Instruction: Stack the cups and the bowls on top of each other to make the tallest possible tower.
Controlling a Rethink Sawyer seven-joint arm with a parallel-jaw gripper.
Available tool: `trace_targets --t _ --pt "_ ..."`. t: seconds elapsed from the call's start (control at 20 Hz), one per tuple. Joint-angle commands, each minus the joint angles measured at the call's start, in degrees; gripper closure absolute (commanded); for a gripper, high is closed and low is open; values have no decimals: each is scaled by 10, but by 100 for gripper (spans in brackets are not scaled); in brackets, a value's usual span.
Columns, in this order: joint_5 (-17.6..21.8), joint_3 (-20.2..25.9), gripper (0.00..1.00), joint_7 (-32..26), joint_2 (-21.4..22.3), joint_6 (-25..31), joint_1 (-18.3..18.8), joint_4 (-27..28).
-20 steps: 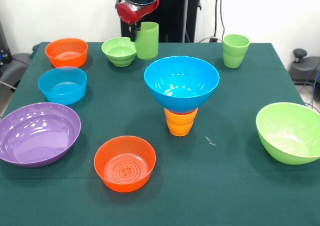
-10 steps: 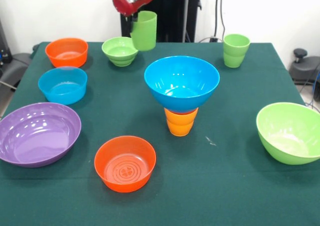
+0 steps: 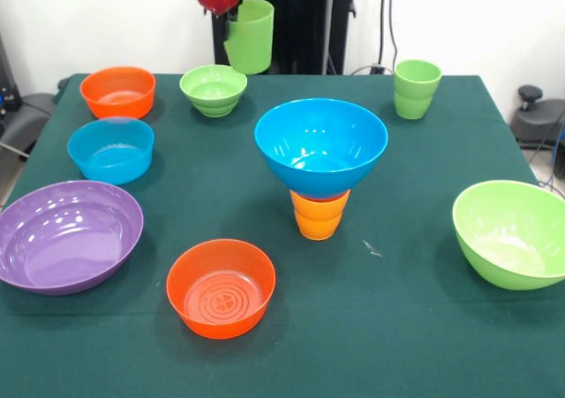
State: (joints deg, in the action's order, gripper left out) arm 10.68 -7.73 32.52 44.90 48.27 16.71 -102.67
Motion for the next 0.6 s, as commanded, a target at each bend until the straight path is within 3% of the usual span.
trace_targets --t 0.05,0.6 --pt "4 16 100 122 -13 82 -15 88" --pt "-10 17 100 141 -30 150 -16 159"
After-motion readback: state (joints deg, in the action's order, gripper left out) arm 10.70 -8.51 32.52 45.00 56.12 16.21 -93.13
